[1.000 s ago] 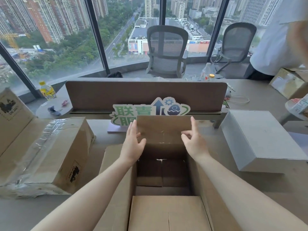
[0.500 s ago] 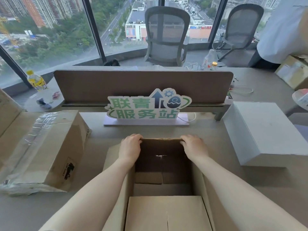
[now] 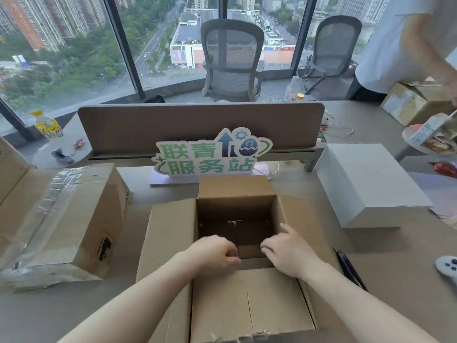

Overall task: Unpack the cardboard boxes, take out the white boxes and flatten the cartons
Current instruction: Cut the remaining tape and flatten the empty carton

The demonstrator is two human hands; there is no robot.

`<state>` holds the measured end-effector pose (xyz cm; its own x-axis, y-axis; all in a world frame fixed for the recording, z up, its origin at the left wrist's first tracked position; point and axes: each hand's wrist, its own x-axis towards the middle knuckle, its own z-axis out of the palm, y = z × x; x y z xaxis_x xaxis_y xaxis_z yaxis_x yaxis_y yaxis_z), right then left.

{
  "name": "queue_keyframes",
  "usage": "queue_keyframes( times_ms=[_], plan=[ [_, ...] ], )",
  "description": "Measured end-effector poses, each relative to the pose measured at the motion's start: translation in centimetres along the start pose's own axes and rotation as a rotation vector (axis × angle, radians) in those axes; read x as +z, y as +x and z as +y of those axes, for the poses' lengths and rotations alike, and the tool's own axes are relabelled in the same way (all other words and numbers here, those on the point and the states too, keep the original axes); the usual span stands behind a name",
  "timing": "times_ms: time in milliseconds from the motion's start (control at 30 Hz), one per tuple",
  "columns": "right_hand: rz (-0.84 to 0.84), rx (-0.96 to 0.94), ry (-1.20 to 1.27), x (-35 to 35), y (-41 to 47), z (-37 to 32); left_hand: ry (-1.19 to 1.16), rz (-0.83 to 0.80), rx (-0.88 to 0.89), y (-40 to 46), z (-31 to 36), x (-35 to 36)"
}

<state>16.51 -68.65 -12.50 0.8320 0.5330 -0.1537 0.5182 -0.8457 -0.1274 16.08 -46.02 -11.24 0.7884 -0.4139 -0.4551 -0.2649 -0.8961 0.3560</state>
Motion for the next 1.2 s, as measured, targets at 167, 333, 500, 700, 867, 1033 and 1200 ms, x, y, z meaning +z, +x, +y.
queue_keyframes(
  times_ms=[167, 333, 500, 700, 867, 1033, 1200],
  plan=[
    [-0.082, 0.064, 0.115, -1.7, -2.7, -1.7, -0.124, -0.003, -0.072, -2.0, 1.9, 0.0],
    [0.016, 0.156, 0.431, -6.0, -5.3, -2.0, -0.181, 0.166, -0.099, -5.8, 3.4, -2.2],
    [-0.094, 0.13, 0.855, -8.7, -9.3, -1.4, -0.31, 0.199, -0.194, -11.2, 6.5, -2.6],
    [-0.336, 0.016, 0.71, -6.2, -14.8, -2.0, -0.422, -0.042, -0.275, -16.8, 11.6, 1.3],
    [-0.269, -0.025, 0.281, -1.8, -16.5, -3.0, -0.139, 0.073, -0.35, -15.8, 13.1, 8.0],
    [-0.146, -0.034, 0.05, 1.0, -16.5, -4.1, 0.06, 0.303, -0.351, -13.3, 11.7, 12.3],
    [0.136, -0.046, -0.037, 4.0, -16.2, -4.5, -0.012, 0.516, -0.359, -11.8, 10.6, 14.6]
  ],
)
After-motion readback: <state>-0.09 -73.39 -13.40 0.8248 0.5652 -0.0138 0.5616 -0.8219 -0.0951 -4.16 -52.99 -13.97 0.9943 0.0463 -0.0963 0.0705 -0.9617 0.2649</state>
